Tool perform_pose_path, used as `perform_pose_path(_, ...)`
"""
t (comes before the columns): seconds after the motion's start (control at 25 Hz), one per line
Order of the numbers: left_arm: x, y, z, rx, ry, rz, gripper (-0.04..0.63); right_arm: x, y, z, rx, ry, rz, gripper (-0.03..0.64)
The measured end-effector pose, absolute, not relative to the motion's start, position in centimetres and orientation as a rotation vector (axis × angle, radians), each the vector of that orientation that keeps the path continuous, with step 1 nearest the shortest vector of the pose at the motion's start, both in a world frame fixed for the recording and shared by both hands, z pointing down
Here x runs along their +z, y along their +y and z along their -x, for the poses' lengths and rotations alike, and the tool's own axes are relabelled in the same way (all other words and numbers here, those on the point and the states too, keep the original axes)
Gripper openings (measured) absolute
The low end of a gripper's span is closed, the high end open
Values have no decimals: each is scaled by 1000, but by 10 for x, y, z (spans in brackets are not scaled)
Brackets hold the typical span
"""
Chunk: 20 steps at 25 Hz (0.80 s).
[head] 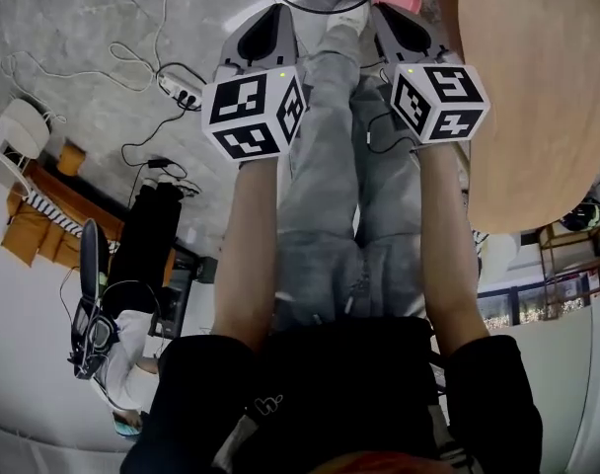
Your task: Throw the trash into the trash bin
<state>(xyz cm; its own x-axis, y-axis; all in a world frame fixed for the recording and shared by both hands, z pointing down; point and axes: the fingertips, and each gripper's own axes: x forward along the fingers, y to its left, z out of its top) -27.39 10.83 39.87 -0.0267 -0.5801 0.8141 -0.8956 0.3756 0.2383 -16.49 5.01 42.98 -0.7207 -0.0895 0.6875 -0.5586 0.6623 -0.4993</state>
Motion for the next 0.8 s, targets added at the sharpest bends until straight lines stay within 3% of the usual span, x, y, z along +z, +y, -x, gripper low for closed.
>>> perform_pose_path(0.6,468,99,294,445,-1665,-1282,11,553,54,219,973,-2143,-386,17)
perform_pose_path(0.8,459,105,296,487,-1637,-1304,11,543,58,213,970,-2112,-429,28)
